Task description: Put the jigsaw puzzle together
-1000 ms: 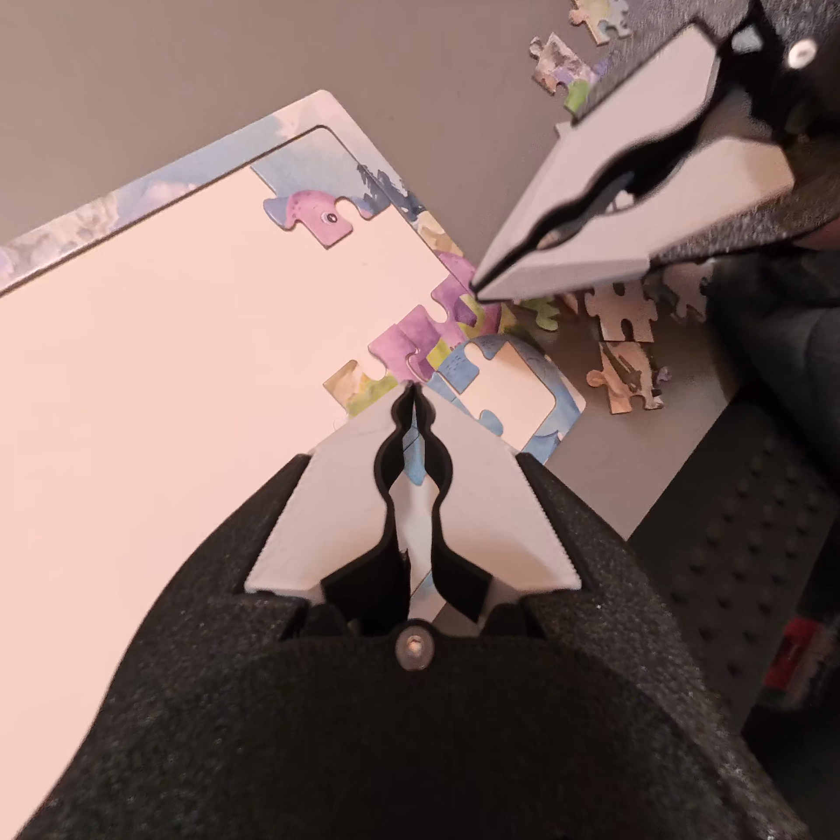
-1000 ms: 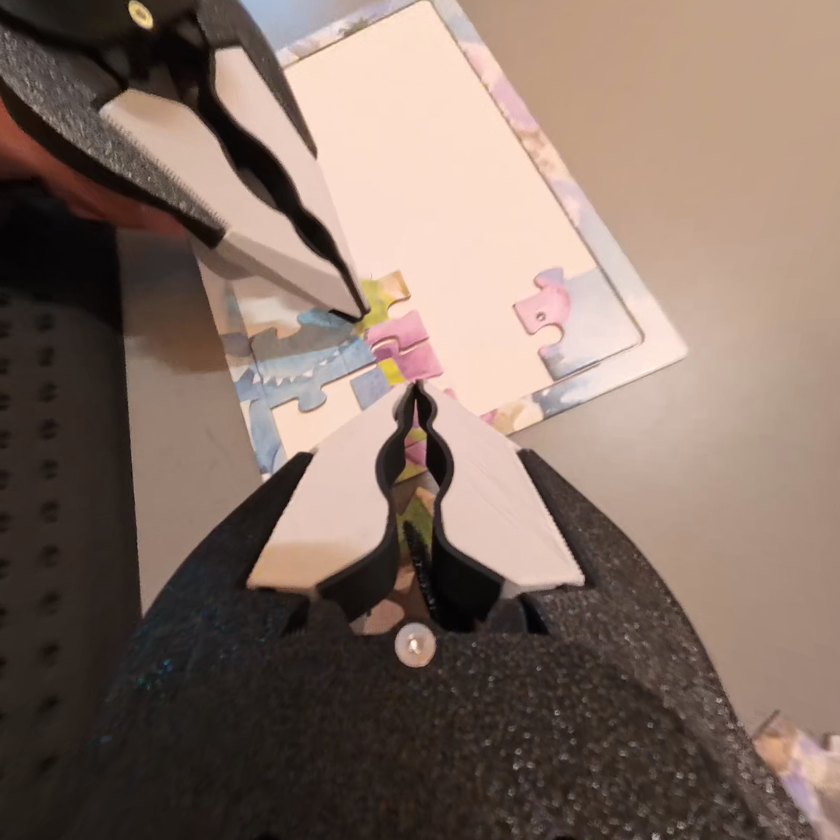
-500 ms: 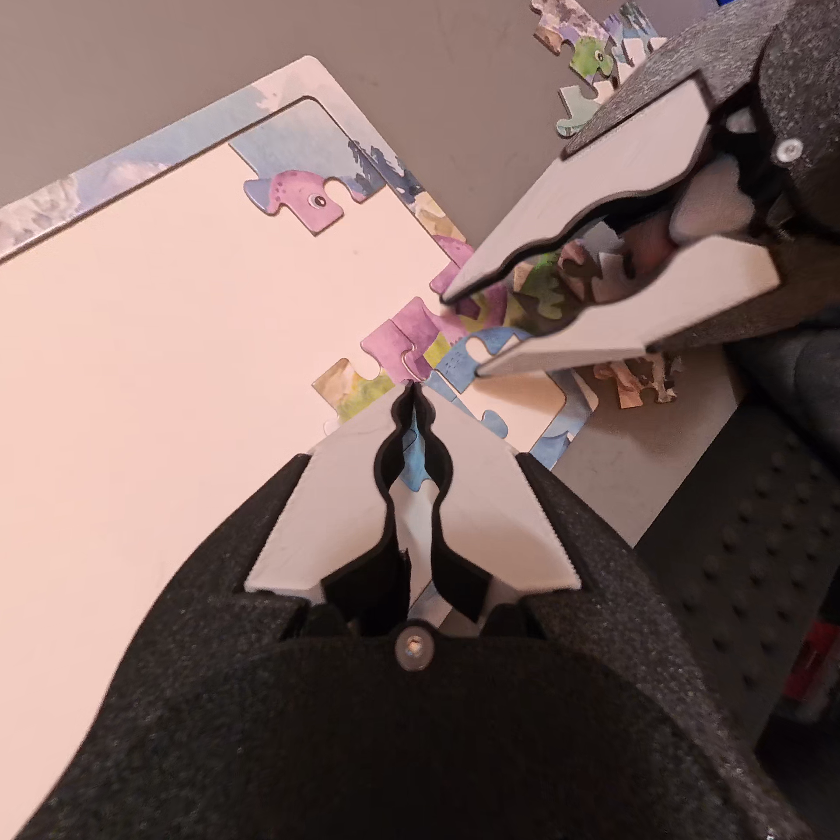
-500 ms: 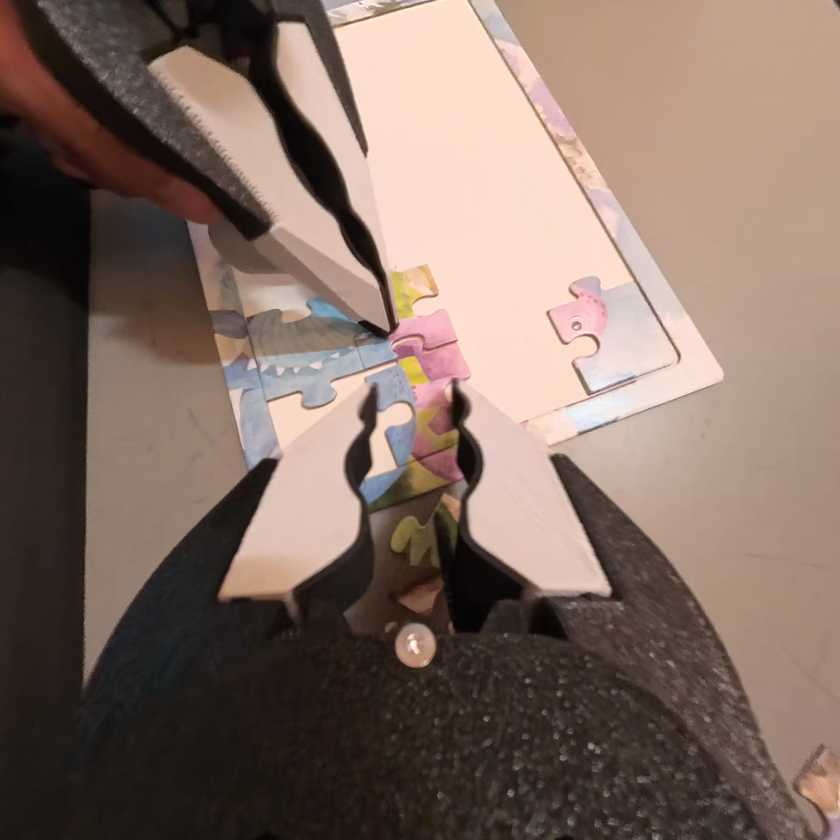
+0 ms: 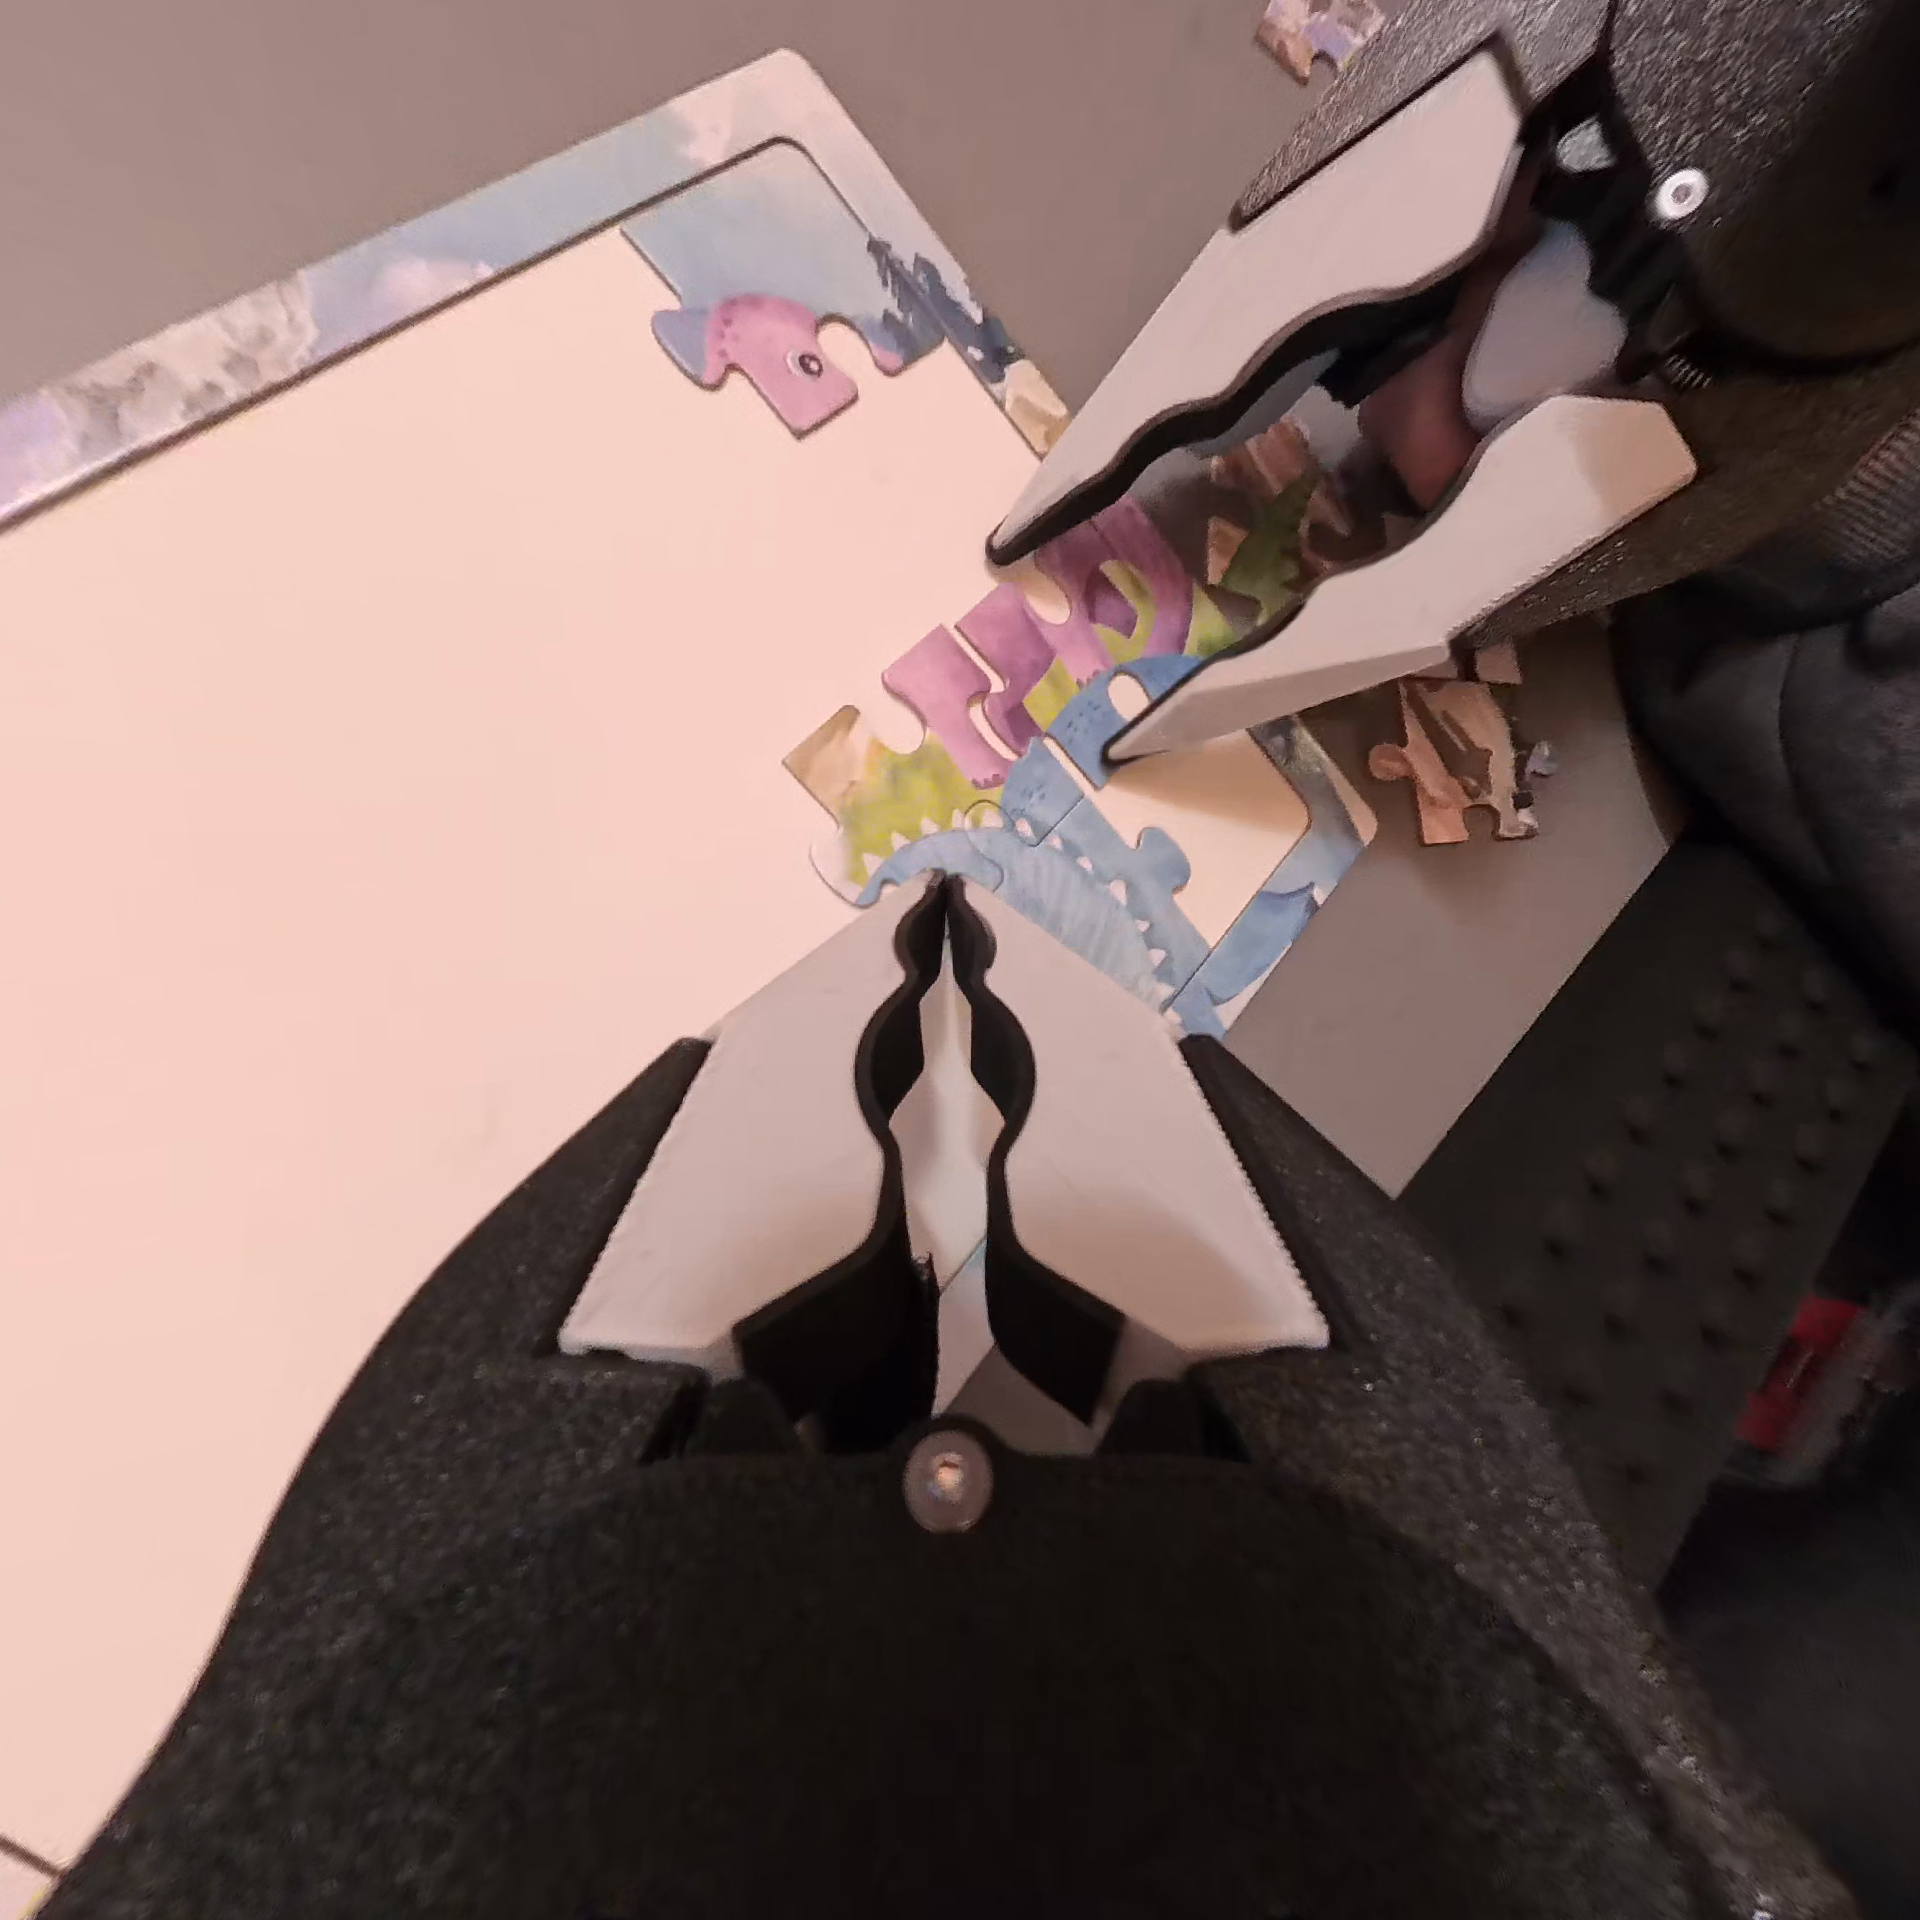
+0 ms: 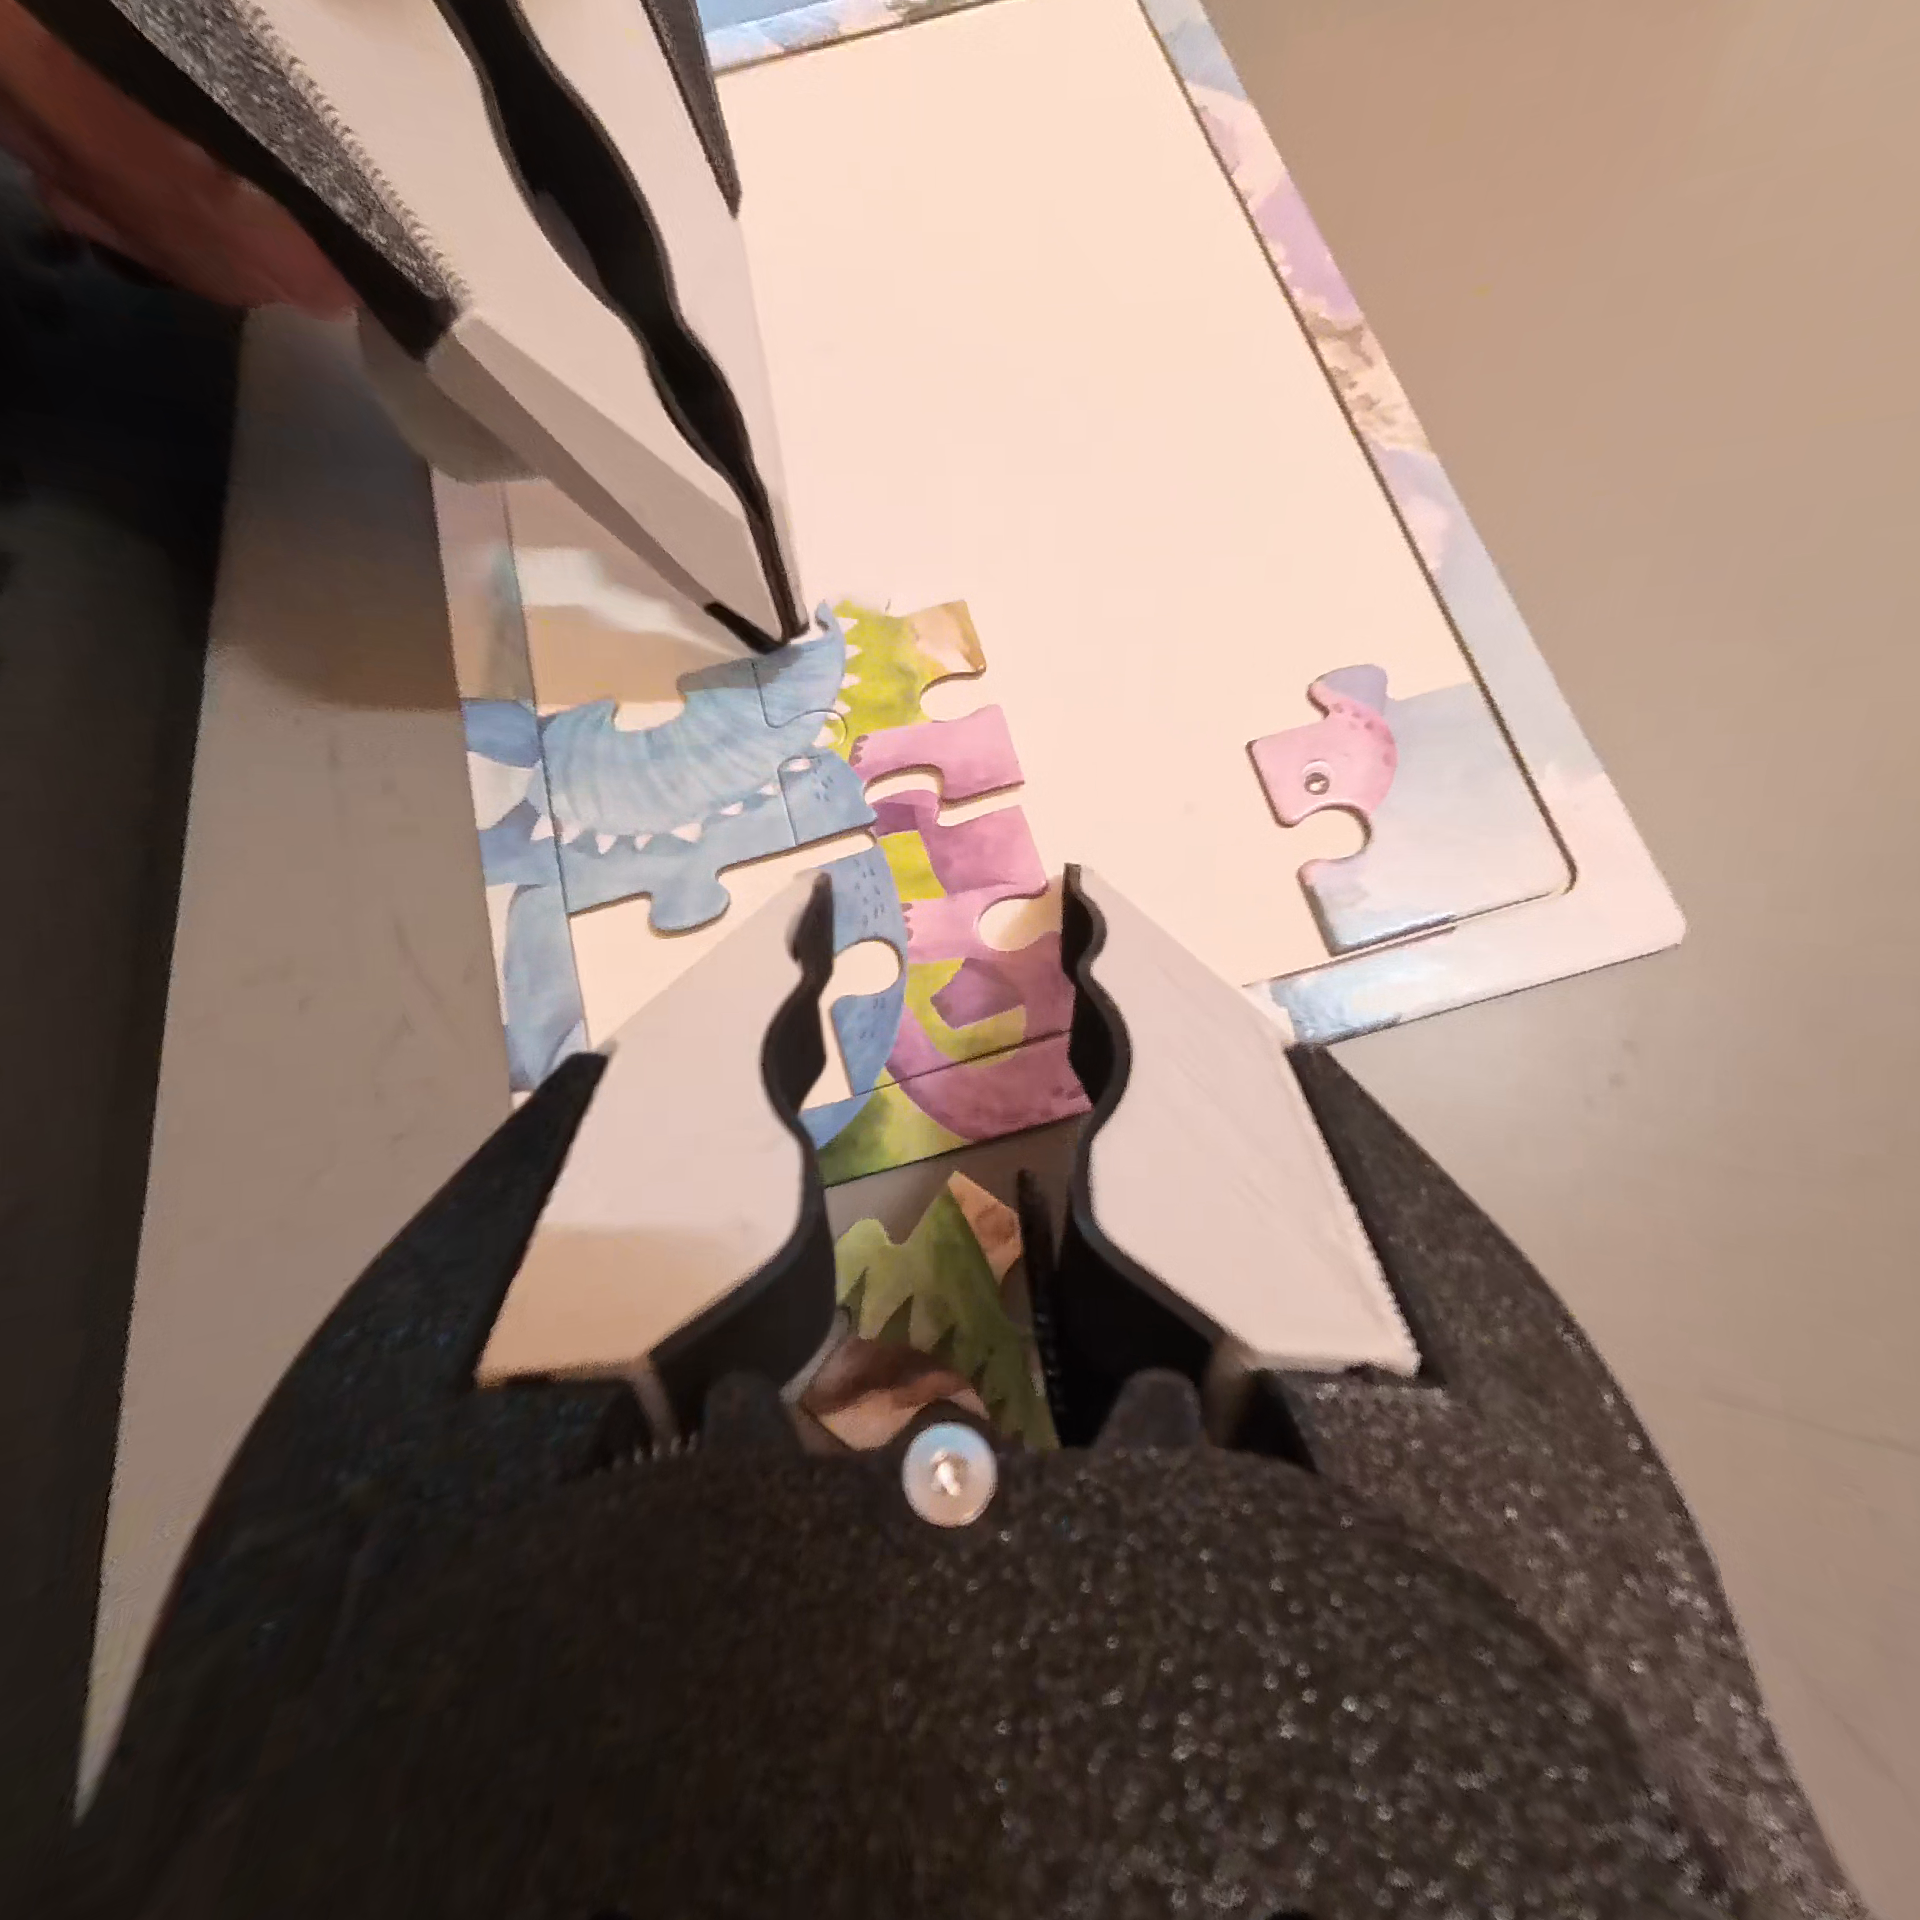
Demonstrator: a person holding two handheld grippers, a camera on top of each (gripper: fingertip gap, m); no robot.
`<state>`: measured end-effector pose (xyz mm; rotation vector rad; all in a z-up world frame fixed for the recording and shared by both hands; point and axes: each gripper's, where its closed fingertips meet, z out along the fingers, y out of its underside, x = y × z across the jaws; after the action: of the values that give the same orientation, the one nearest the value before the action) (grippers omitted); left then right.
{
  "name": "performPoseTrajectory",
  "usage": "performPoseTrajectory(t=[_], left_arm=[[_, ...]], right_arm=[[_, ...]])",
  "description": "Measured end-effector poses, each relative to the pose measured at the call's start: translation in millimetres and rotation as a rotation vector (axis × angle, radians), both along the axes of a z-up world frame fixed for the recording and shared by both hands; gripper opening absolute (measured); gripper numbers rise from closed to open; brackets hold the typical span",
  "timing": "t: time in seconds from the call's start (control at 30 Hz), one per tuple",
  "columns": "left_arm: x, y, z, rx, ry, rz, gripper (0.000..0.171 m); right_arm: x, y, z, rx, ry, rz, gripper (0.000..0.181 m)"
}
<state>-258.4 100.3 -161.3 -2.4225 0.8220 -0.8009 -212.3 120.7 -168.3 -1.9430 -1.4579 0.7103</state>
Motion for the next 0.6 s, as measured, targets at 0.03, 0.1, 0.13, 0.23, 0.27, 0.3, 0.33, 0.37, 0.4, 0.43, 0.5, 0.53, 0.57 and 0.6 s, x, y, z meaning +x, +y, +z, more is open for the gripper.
performPoseTrajectory(t=[0.03,0.1,0.13,0.23,0.27,0.3,0.33,0.37,0.4,0.43,0.5,0.53,0.57,0.6], left_arm=[[0,-1,-2,-0.004,0.003,-0.005,0.0],[2,-2,-4,-0.002,0.011,-0.014,0.0],[3,-2,-4,0.003,0.014,-0.019,0.0],[7,0,-2,0.021,0.022,-0.025,0.0],[7,1,-2,0.028,0.026,-0.026,0.0],[8,2,-2,0.033,0.033,-0.028,0.0],[7,4,-2,0.042,0.043,-0.029,0.0],[7,5,-3,0.047,0.053,-0.031,0.0],[7,5,-5,0.043,0.057,-0.035,0.0],[8,5,-5,0.041,0.05,-0.035,0.0],[8,5,-5,0.033,0.041,-0.033,0.0],[7,5,-5,0.031,0.042,-0.033,0.0],[7,5,-5,0.031,0.042,-0.033,0.0],[7,4,-5,0.031,0.044,-0.033,0.0]], right_arm=[[0,0,0,0.0,-0.001,-0.001,0.044],[0,1,0,-0.012,0.005,-0.01,0.041],[1,2,0,-0.011,0.005,-0.015,0.039],[1,0,1,-0.003,-0.001,-0.005,0.037],[0,-5,2,-0.002,-0.002,0.023,0.045],[-1,-7,4,0.013,-0.002,0.039,0.049],[-2,-9,6,0.033,-0.005,0.054,0.05],[-3,-10,7,0.055,-0.013,0.067,0.053],[-4,-8,7,0.075,-0.028,0.068,0.055],[-5,-7,6,0.082,-0.04,0.074,0.056],[-6,-7,-1,0.063,-0.06,0.087,0.056],[-7,-8,-2,0.047,-0.047,0.093,0.055],[-7,-8,-2,0.036,-0.038,0.096,0.055],[-6,-8,-2,0.035,-0.029,0.096,0.053]])
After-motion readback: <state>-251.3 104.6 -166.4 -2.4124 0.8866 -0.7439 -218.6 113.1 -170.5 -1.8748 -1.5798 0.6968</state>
